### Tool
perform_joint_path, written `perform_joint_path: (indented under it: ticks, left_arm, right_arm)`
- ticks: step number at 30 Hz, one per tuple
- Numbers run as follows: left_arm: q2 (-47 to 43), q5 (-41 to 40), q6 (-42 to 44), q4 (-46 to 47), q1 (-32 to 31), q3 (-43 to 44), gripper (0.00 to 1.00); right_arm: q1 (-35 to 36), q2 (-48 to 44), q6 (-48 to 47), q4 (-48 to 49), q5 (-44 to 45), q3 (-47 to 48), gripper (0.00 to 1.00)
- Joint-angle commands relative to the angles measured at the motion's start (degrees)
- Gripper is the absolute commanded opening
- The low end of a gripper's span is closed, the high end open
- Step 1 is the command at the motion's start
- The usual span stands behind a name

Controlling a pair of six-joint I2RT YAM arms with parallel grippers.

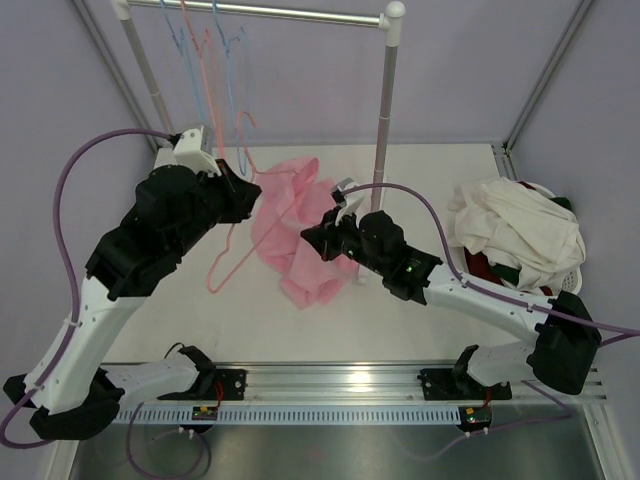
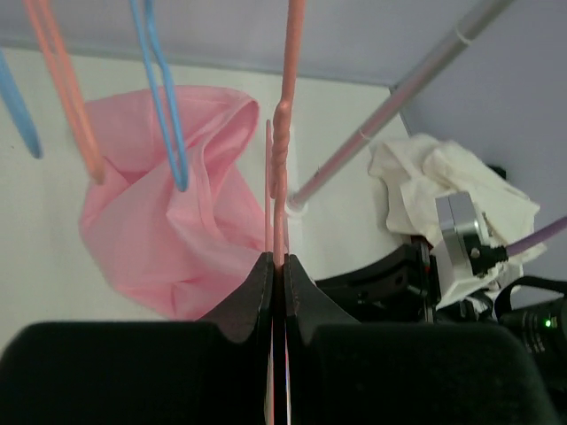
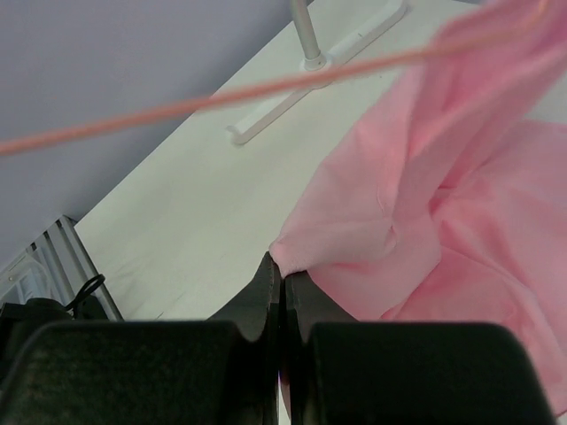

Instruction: Remove the t-shirt from the hanger

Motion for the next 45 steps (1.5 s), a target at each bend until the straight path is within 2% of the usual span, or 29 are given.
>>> perform_joint_path:
  ticks: [1,5,7,9,13,18,20,21,23,24,26,27,30,34,37,41,45]
  left_arm:
    - [1.34,10.8,-1.2,-5.52,0.35,3.58,0.0]
    - [1.33,8.61,-0.07,-5.61,0.35,6.21,0.0]
    - [2.12,8.43,0.2,-6.83,0.35,9.71,0.0]
    - [3.17,7.74,0.99,-8.15,0.35,12.62,0.0]
    - [3.09,3.71,3.79,-8.95,0.35,14.92,0.0]
    - [4.93,2.9,8.29,-8.51,0.35,15.36,0.0]
    - [5.99,0.53,8.11,-8.33,0.35,15.36,0.0]
    - [6.17,-1.3,8.29,-8.24,0.35,15.19,0.0]
    - [6.52,-2.29,9.52,-6.84,0.35,14.83,0.0]
    - [6.43,-2.29,9.87,-4.92,0.35,14.05,0.0]
    - [5.91,-1.24,11.01,-2.37,0.35,12.91,0.0]
    - [5.82,-0.71,11.28,0.08,0.35,12.46,0.0]
    - [6.43,0.26,12.16,3.43,0.35,11.84,0.0]
    - [8.62,1.31,13.47,5.46,0.27,13.69,0.0]
    - [10.55,1.14,14.52,6.87,0.27,15.18,0.0]
    - [13.28,-0.97,16.28,7.31,0.0,18.52,0.0]
    - [13.99,-4.13,19.35,11.6,-0.08,17.57,0.0]
  right_arm:
    - [-1.13,-0.27,-1.52,-0.18,-0.31,3.53,0.0]
    - [-2.19,-1.06,-1.61,-4.21,2.24,6.07,0.0]
    - [-5.16,0.68,-0.21,-10.44,3.57,9.49,0.0]
    - [-9.11,0.79,0.58,-12.04,2.52,10.03,0.0]
    - [-10.01,-4.82,-1.43,-12.74,6.01,8.36,0.0]
    - [-10.54,-7.3,-4.5,-24.32,8.13,17.66,0.0]
    - [-12.29,-5.29,-5.39,-29.51,4.99,26.96,0.0]
    - [-12.73,-3.71,-6.78,-36.5,2.79,35.87,0.0]
    - [-13.26,1.47,-8.9,-42.69,5.47,44.45,0.0]
    - [-13.61,3.05,-10.13,-46.98,6.89,51.62,0.0]
    - [-17.1,6.14,-10.4,-51.13,5.51,57.38,0.0]
    - [-18.61,6.84,-10.14,-52.2,4.19,62.36,0.0]
    - [-23.62,8.34,-10.31,-54.4,3.91,69.5,0.0]
    - [-27.5,8.7,-11.98,-56.08,5.93,75.68,0.0]
    - [-30.13,7.91,-14.44,-53.19,10.66,76.92,0.0]
    - [-33.65,9.65,-20.67,-45.98,21.28,77.96,0.0]
    - [-39.44,17.99,-23.05,-48.52,22.63,94.27,0.0]
